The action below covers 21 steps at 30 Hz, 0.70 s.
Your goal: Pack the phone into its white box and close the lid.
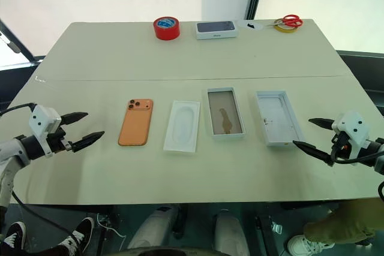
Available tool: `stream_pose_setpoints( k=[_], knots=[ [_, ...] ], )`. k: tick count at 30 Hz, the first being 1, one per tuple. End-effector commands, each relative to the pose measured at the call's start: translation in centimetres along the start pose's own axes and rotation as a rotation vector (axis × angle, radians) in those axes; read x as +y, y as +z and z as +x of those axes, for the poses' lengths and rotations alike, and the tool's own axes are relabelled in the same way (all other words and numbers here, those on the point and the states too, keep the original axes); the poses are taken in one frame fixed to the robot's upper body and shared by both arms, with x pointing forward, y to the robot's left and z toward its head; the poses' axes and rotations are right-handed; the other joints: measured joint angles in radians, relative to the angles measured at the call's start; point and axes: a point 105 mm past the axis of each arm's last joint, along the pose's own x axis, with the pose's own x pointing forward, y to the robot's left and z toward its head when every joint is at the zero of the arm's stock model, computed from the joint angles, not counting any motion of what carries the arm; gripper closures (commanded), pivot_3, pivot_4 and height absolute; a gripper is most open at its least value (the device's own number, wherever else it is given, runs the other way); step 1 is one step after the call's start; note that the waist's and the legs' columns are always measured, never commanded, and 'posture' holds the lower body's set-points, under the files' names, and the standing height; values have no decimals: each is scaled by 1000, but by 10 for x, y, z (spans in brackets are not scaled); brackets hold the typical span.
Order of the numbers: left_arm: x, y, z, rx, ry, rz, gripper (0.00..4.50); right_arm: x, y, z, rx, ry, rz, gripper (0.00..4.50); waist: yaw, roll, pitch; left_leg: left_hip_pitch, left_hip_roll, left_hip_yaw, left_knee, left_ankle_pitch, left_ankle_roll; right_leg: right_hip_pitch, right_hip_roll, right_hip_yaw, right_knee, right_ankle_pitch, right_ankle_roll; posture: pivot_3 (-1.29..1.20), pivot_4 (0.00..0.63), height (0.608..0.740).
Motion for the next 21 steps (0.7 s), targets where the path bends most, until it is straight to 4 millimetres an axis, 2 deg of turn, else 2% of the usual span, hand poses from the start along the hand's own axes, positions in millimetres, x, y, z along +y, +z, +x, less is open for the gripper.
stream_pose_setpoints(
  k=[1, 11, 14, 18, 21],
  knots=[
    [3, 12, 2, -34, 10, 11, 0, -4, 15, -1, -28, -14, -45, 63, 0, 0, 0, 0, 0, 0, 0, 0, 0, 0, 0, 0, 0, 0, 0, 0, 150, 740],
    [-10, 18, 10, -53, -55, 69, 0, -4, 21, 4, -46, -15, -48, 63, 0, 0, 0, 0, 0, 0, 0, 0, 0, 0, 0, 0, -1, 0, 0, 0, 150, 740],
    [-7, 26, 15, -91, -19, 1, 0, -2, 27, 8, -59, -5, -64, 63, 0, 0, 0, 0, 0, 0, 0, 0, 0, 0, 0, 0, -1, 0, 0, 0, 150, 740],
    [-15, 25, 29, -47, -22, -90, 0, 9, 49, 20, -104, 58, -89, 63, 0, 0, 0, 0, 0, 0, 0, 0, 0, 0, 0, 0, 0, 0, 0, 0, 150, 740],
    [-32, 26, 42, -1, -85, -207, 0, 23, 65, 34, -141, 121, -135, 63, 0, 0, 0, 0, 0, 0, 0, 0, 0, 0, 0, 0, -1, 0, 0, 0, 150, 740]
  ],
)
